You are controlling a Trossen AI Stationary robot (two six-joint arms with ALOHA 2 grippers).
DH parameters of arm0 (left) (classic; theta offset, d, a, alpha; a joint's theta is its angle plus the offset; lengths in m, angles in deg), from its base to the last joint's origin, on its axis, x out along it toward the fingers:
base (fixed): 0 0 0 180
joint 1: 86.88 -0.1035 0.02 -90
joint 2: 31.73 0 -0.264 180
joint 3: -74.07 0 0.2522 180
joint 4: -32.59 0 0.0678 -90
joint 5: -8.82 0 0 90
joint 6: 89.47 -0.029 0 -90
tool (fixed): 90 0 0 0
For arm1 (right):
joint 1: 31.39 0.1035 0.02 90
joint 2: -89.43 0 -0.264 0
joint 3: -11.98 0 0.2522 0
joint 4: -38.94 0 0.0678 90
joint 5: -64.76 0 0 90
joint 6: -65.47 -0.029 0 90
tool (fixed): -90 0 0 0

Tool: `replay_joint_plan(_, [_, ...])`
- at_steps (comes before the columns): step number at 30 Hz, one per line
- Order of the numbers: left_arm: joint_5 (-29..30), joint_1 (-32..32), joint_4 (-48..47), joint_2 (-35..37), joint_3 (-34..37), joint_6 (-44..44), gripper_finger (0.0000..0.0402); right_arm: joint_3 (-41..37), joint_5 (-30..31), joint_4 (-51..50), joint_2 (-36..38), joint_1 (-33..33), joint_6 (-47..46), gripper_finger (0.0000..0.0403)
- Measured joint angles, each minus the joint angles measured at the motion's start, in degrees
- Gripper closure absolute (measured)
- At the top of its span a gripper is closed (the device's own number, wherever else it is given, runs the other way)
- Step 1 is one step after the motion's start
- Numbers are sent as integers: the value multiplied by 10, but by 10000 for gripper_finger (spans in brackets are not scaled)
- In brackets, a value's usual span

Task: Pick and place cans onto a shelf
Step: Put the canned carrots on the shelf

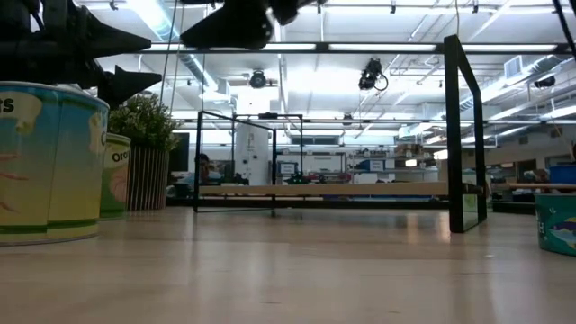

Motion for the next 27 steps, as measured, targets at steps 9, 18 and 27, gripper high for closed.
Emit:
replay_joint_plan(9, [19, 0, -10, 0, 0, 1, 24, 136, -4, -35, -113, 11, 26, 4])
replay_joint_plan(18, [19, 0, -15, 0, 0, 5, 24, 206, -10, -21, -182, 8, 72, 3])
replay_joint_plan(27, [19, 0, -27, 0, 0, 13, 24, 215, -50, 6, -213, -20, 93, 3])
